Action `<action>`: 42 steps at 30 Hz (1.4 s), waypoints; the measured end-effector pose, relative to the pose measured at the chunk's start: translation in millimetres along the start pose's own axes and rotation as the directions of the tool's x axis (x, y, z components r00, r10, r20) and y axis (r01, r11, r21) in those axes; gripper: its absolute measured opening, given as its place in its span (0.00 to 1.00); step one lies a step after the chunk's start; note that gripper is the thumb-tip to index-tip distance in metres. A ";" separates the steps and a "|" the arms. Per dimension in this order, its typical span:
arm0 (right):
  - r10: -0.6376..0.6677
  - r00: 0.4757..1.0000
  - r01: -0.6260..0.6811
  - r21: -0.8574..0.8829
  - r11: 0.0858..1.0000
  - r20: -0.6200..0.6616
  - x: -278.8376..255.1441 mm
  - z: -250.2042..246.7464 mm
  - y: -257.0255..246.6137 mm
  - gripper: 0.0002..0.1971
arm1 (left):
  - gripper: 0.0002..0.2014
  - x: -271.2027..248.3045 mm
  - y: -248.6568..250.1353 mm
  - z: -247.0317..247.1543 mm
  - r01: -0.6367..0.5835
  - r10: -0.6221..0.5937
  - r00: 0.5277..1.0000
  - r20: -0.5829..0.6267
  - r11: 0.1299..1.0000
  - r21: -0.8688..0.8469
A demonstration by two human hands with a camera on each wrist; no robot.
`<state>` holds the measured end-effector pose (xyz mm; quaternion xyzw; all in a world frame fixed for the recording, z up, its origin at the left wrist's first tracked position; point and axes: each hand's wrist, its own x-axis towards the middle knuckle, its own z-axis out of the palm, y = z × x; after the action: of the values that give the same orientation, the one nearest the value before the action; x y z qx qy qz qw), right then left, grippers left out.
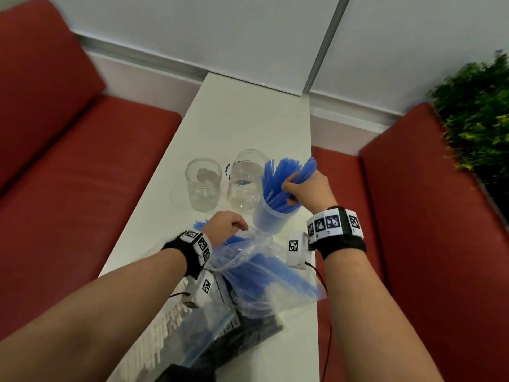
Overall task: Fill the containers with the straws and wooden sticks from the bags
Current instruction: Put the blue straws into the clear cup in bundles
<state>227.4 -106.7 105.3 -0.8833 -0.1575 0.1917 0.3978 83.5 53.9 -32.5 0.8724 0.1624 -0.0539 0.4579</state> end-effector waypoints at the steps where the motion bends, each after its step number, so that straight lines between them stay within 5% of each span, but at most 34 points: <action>1: -0.001 1.000 0.001 -0.022 1.000 -0.016 1.8 4.7 3.0 0.07 | 0.14 1.1 -2.0 3.0 -0.042 0.029 0.994 0.102 0.992 0.122; 4: -0.007 0.999 0.007 -0.007 1.000 -0.046 6.6 11.3 11.0 0.12 | 0.14 0.3 -4.2 13.0 -0.191 0.051 0.931 0.360 0.910 0.367; 6: -0.042 0.999 0.042 0.007 0.999 -0.033 7.2 8.7 10.3 0.09 | 0.17 -2.4 -6.6 18.3 -0.265 0.037 0.902 0.431 0.835 0.483; 9: -0.112 0.988 0.115 0.025 0.993 -0.107 6.6 1.4 6.0 0.18 | 0.20 -6.4 -8.0 23.1 -0.357 0.000 0.888 0.460 0.630 0.690; 11: -0.219 0.947 0.235 0.042 0.971 -0.235 4.8 -2.5 0.8 0.23 | 0.21 -7.6 -4.5 26.1 -0.383 -0.026 0.888 0.459 0.512 0.769; 14: -0.385 0.818 0.425 -0.002 0.905 -0.428 -4.2 0.0 -7.8 0.21 | 0.22 -6.1 2.6 28.4 -0.409 -0.052 0.884 0.464 0.395 0.823; 16: -0.461 0.768 0.456 -0.125 0.881 -0.445 -8.1 9.8 -7.4 0.20 | 0.21 -4.4 7.2 27.9 -0.424 -0.050 0.880 0.472 0.363 0.830; 21: -0.262 0.962 0.191 -0.509 0.839 -0.071 -10.6 44.8 18.1 0.33 | 0.17 -6.9 16.8 24.9 -0.440 -0.010 0.885 0.466 0.316 0.841; 27: -0.311 0.945 0.228 -0.473 0.851 -0.104 -17.1 42.1 22.9 0.37 | 0.16 -17.9 28.6 17.8 -0.418 0.003 0.898 0.439 0.314 0.853; 29: -0.384 0.904 0.281 -0.418 0.864 -0.188 -25.5 40.8 21.5 0.33 | 0.17 -22.9 32.4 15.6 -0.404 0.007 0.905 0.425 0.327 0.854; 33: -0.605 0.686 0.567 -0.224 0.793 -0.404 -54.8 48.6 24.6 0.23 | 0.18 -32.8 42.1 8.9 -0.374 -0.001 0.916 0.400 0.356 0.857; 35: -0.578 0.752 0.574 -0.117 0.811 -0.319 -69.6 62.0 30.0 0.25 | 0.18 -38.3 51.7 3.2 -0.352 -0.040 0.919 0.392 0.360 0.864; 38: -0.376 0.926 0.376 -0.027 0.926 -0.010 -81.2 80.5 36.8 0.28 | 0.17 -44.6 71.7 -8.2 -0.333 -0.120 0.919 0.377 0.279 0.901; 42: -0.169 0.920 0.246 -0.184 0.952 0.355 -82.9 100.7 42.7 0.36 | 0.16 -55.3 106.6 -23.1 -0.280 -0.210 0.929 0.307 0.147 0.949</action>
<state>113.3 -104.8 29.0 -0.8552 -0.3367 0.2764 0.2808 65.6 3.4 77.5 0.9327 -0.0229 -0.2982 -0.2018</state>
